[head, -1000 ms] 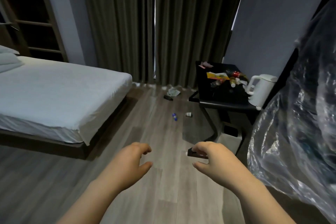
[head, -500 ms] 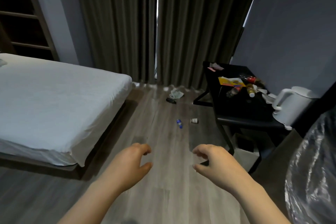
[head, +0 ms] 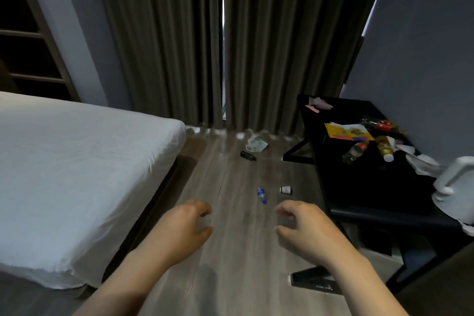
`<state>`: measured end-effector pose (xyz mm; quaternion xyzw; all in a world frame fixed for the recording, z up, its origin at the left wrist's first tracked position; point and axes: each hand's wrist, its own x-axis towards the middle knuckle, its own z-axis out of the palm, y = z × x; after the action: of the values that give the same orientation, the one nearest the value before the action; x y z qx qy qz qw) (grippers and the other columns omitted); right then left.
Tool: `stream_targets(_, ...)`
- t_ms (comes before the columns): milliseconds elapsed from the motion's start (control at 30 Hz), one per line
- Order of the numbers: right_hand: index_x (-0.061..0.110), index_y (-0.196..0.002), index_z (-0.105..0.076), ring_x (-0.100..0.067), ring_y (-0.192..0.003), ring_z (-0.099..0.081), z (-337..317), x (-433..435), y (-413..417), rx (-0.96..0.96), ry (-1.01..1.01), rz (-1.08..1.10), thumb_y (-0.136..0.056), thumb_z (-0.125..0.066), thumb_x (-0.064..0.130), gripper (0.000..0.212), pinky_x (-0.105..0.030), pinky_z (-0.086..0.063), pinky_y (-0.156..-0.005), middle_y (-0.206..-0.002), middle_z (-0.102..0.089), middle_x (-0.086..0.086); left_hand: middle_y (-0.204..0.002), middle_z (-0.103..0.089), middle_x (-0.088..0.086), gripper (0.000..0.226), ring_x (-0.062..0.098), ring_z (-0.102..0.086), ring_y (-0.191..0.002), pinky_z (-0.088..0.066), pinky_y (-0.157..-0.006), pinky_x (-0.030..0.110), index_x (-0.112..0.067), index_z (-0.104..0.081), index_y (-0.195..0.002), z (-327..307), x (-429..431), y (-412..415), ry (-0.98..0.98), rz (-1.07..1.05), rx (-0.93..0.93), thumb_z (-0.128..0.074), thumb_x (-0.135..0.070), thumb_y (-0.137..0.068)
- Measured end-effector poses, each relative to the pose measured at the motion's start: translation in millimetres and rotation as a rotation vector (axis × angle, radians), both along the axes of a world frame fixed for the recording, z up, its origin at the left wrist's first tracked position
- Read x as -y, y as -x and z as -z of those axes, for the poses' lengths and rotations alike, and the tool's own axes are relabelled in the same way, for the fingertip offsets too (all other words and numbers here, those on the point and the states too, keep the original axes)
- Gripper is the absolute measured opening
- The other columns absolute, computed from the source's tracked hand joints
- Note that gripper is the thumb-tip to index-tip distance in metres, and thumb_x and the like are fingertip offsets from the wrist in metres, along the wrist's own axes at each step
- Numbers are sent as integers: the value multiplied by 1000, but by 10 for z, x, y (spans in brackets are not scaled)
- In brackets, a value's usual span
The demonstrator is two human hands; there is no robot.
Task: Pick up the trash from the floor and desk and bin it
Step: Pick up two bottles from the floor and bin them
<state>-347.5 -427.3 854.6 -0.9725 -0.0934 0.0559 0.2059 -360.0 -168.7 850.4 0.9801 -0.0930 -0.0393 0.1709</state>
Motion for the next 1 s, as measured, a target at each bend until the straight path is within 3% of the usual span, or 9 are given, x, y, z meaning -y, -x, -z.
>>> stream_targets(167, 31, -119, -59, -5, -108, -56, 47, 92, -719, -21, -14, 12, -80, -64, 37, 39, -22, -46, -89, -116, -61, 12, -122, -56, -11, 39, 4, -55, -105, -44, -87, 15, -29, -52, -125, 33, 102, -724, 20, 14, -20, -58, -40, -88)
stream_targets(500, 31, -113, -62, 2, -90, -52, 423, -73, -2040, -94, -46, 64, -76, -67, 35, 37, -11, -36, -72, -107, -63, 12, -127, -51, -11, 40, 5, -53, -113, -41, -94, 18, -31, -49, -128, 342, -77, -2216, 33, 22, -130, -56, -40, -90)
stream_targets(767, 26, -113, -64, 5, -88, -52, 524, -604, -3334, -129, -83, 160, -76, -71, 32, 38, -9, -37, -75, -105, -65, 10, -126, -55, -10, 39, 5, -58, -107, -44, -87, 16, -28, -52, -126, 458, -642, -3632, 30, 97, -120, -58, -41, -89)
stream_targets(867, 26, -115, -63, 1, -95, -57, 534, -776, -3728, -143, -75, 192, -78, -71, 32, 37, -6, -36, -72, -109, -66, 10, -126, -55, -10, 40, 6, -58, -107, -44, -88, 16, -29, -51, -127, 481, -787, -4130, 29, 110, -152, -58, -40, -89)
stream_targets(1000, 23, -115, -64, 1, -90, -55, 578, -873, -4118, -162, -86, 213, -79, -71, 27, 36, 0, -36, -67, -108, -66, 7, -123, -57, -9, 39, 6, -58, -103, -42, -85, 14, -27, -53, -125, 534, -882, -4649, 49, 141, -170, -61, -39, -88)
